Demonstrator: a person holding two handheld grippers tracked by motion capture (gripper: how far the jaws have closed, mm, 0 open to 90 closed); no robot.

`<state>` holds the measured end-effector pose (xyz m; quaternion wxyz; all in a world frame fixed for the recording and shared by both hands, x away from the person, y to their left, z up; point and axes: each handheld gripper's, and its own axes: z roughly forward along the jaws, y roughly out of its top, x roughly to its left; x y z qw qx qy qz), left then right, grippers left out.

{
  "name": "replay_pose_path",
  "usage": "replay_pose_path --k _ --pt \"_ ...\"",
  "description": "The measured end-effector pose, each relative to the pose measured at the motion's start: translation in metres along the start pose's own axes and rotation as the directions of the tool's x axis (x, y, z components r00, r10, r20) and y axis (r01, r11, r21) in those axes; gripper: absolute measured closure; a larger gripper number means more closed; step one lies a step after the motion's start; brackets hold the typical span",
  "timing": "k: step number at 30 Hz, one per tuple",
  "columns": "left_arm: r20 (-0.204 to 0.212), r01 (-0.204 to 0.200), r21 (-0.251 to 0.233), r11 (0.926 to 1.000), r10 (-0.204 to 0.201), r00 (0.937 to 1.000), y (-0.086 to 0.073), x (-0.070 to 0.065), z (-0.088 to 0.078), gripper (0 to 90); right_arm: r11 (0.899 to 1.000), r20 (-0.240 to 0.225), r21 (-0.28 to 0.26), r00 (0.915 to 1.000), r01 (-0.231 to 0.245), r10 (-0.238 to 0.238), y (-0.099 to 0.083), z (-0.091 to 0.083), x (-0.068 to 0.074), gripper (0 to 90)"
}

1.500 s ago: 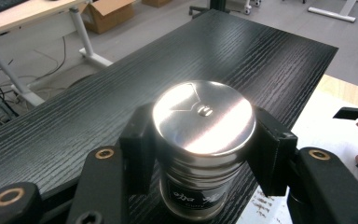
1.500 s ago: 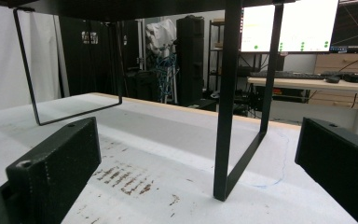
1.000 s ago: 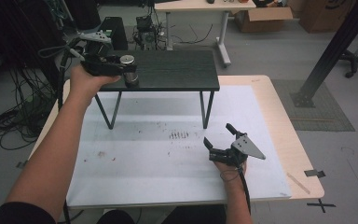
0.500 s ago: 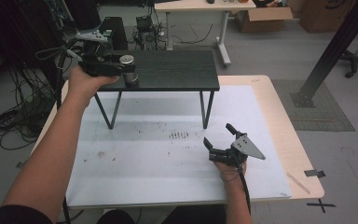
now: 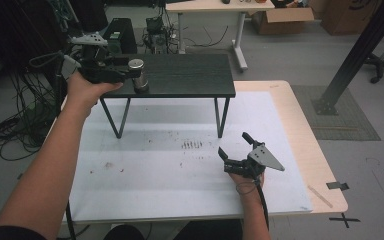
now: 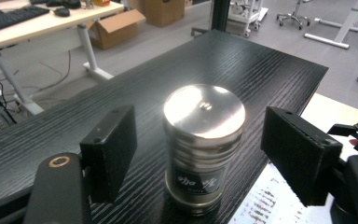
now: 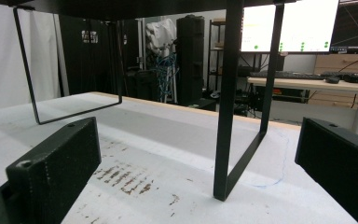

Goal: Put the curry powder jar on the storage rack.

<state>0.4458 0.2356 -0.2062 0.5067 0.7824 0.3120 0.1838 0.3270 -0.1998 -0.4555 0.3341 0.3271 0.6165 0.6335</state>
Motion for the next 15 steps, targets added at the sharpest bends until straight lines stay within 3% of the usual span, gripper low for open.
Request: replay_pose_path --k 12,15 --pt "0.001 -0.005 -0.071 0.9975 0.005 1.0 -0.004 -0.002 -0.017 16.5 1.0 0.001 0.002 1.0 0.004 -0.004 0.0 0.0 0.0 0.0" --pt "-0.007 -0.025 -0.078 0.9967 0.025 0.9997 -0.008 -0.003 -0.021 14.7 1.0 0.001 0.003 1.0 0.004 -0.004 0.0 0.0 0.0 0.0"
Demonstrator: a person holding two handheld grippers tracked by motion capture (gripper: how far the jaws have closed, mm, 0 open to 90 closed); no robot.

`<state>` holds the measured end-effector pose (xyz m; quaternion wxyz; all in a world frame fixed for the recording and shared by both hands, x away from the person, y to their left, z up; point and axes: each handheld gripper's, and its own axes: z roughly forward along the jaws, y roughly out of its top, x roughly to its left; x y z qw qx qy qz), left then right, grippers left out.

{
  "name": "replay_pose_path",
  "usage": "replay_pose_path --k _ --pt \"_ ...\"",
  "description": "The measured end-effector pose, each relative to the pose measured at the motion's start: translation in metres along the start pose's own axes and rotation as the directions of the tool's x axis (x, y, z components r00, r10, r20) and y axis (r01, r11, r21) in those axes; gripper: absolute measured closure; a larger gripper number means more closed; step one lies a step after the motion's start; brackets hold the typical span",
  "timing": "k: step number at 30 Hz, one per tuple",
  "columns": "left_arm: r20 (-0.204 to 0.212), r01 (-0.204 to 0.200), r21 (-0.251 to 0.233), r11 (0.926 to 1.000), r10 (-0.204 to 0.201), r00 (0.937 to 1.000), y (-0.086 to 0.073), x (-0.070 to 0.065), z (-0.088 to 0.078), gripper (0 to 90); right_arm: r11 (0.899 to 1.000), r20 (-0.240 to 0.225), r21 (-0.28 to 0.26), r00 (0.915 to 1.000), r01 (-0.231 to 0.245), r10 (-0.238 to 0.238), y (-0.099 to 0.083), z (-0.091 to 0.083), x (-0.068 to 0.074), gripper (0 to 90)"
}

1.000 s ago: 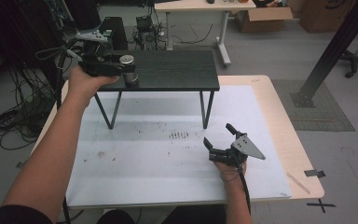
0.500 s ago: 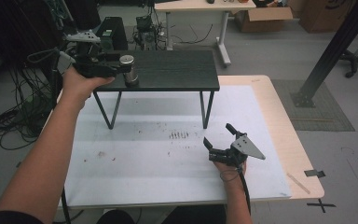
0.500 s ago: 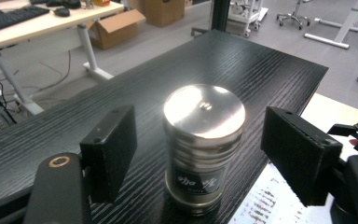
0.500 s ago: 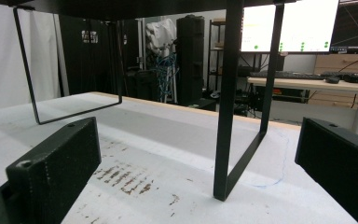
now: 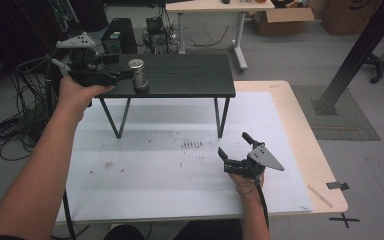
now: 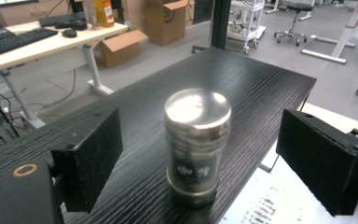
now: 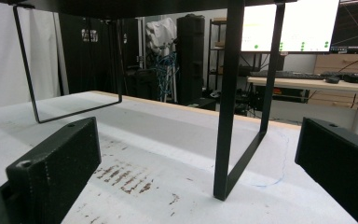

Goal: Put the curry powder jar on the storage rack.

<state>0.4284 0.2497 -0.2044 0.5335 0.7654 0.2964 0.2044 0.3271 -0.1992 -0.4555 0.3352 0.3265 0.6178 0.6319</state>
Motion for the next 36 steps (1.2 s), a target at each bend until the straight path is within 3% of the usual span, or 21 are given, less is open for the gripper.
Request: replay_pose_path --k 4,9,15,22,28,36 --pt "-0.01 -0.022 -0.01 0.9997 0.022 0.9997 -0.002 -0.003 -0.007 10.3 1.0 0.0 0.001 1.0 0.0 0.0 0.0 0.0 0.0 0.0" --pt "-0.023 -0.024 -0.065 0.9976 0.022 0.9995 -0.003 -0.005 -0.02 4.9 1.0 -0.001 0.002 1.0 0.0 0.0 0.0 0.0 0.0 0.0" --pt "-0.003 -0.018 -0.098 0.995 0.018 0.9998 -0.011 -0.01 -0.03 1.5 1.0 0.0 0.0 1.0 0.0 0.0 0.0 0.0 0.0 0.0" --pt "0.002 -0.029 -0.168 0.9853 0.03 0.9995 -0.023 -0.018 -0.042 0.3 1.0 0.0 0.0 1.0 0.0 0.0 0.0 0.0 0.0 0.0" --pt "0.034 -0.042 -0.183 0.9821 0.05 0.9982 -0.033 -0.022 -0.047 0.3 1.0 -0.001 0.001 1.0 0.0 0.0 0.0 0.0 0.0 0.0" --pt "0.087 -0.031 -0.205 0.9784 0.049 0.995 -0.049 -0.026 -0.048 0.3 1.0 0.0 0.001 1.0 -0.001 0.001 0.0 0.0 0.0 0.0"
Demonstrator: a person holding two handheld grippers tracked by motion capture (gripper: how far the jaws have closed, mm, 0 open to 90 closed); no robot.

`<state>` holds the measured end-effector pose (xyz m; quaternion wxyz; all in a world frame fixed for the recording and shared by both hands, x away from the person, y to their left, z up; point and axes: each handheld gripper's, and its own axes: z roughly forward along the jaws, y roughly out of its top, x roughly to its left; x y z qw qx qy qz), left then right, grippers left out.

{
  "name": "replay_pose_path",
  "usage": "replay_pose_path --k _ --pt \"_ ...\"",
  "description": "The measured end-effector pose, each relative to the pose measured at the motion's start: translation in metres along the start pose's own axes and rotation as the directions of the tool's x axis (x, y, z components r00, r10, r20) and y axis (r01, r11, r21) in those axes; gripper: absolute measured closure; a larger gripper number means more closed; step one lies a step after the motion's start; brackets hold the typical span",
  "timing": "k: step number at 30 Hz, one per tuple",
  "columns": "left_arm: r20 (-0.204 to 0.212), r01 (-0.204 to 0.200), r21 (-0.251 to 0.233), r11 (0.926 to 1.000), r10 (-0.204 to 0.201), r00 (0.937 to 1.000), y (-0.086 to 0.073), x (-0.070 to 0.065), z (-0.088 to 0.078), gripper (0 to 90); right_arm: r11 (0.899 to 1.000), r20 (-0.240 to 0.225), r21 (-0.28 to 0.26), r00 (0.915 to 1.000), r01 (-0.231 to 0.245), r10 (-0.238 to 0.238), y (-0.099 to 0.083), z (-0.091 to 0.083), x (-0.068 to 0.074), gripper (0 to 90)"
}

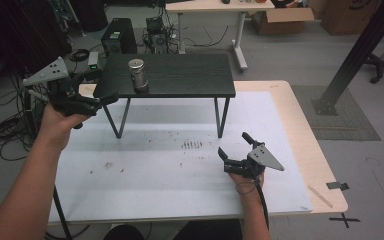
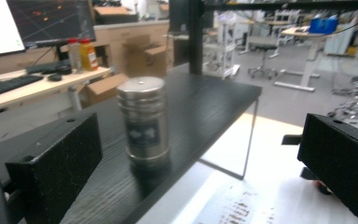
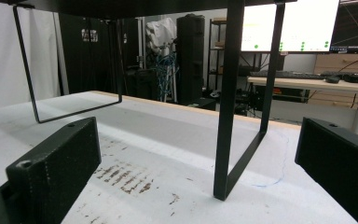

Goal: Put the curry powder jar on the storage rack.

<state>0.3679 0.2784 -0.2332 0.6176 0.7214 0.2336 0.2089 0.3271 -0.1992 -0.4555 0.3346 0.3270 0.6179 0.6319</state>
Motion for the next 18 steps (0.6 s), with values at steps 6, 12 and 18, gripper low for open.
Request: replay_pose_path --k 6,12,18 --pt "0.025 0.004 -0.022 0.9998 -0.004 0.9997 -0.013 -0.004 -0.002 0.2 1.0 0.0 0.0 1.0 0.001 -0.001 0.0 0.0 0.0 0.0" --pt "0.051 0.02 -0.047 0.9987 -0.017 0.9985 -0.033 -0.008 -0.003 0.2 1.0 0.0 -0.001 1.0 0.001 -0.001 0.0 0.0 0.0 0.0" --pt "0.073 0.03 -0.087 0.9958 -0.024 0.997 -0.058 -0.014 -0.004 0.2 1.0 0.0 -0.001 1.0 0.001 -0.001 0.0 0.0 0.0 0.0"
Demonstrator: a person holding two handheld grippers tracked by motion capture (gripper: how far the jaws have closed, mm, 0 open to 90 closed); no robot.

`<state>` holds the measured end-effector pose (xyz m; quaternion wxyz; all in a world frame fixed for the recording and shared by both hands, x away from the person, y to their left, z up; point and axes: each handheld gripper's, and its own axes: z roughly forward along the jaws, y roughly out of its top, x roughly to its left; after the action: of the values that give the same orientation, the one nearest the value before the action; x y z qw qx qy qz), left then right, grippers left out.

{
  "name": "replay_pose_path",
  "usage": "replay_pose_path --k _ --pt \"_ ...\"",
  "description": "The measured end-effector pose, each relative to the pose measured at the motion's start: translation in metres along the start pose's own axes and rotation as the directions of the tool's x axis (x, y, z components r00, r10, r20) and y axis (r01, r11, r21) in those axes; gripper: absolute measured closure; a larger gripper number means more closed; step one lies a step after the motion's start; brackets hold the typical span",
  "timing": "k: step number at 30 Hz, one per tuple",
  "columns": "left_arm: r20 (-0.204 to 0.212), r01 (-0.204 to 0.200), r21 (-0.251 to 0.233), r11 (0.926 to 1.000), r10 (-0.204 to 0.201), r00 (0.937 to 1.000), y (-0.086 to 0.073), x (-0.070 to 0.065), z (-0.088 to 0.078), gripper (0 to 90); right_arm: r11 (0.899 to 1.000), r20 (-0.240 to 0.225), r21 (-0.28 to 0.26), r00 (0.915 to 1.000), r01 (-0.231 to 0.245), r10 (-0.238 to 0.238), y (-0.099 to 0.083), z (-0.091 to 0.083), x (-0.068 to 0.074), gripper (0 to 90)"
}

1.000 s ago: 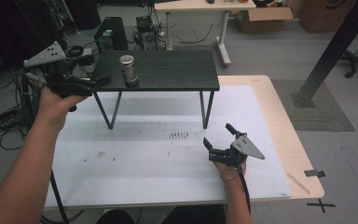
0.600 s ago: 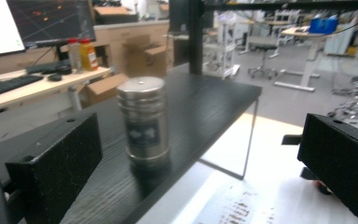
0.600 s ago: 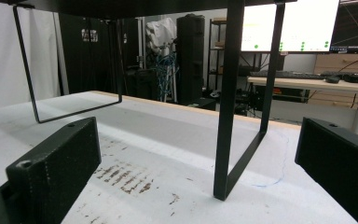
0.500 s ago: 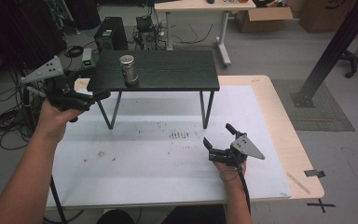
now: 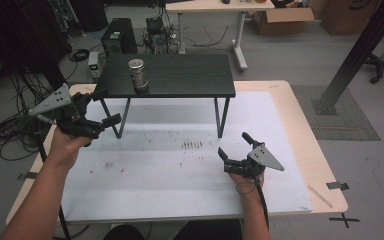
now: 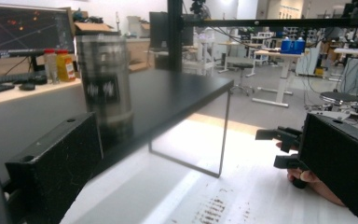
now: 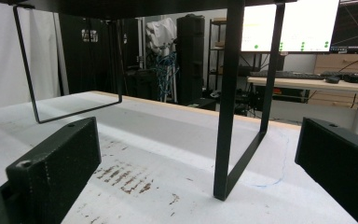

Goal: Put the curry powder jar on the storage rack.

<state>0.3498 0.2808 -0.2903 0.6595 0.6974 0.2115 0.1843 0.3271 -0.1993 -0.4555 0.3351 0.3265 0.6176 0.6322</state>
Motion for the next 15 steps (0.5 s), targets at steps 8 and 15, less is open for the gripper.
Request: replay_pose_path --k 8,15 --pt "-0.017 0.012 -0.012 0.9999 -0.012 0.9998 -0.026 -0.001 -0.001 0.2 1.0 0.0 0.001 1.0 0.0 0.0 0.0 0.0 0.0 0.0" --pt "-0.045 0.023 -0.019 0.9996 -0.024 0.9987 -0.047 -0.002 -0.004 0.2 1.0 0.0 0.0 1.0 -0.001 0.001 0.0 0.0 0.0 0.0"
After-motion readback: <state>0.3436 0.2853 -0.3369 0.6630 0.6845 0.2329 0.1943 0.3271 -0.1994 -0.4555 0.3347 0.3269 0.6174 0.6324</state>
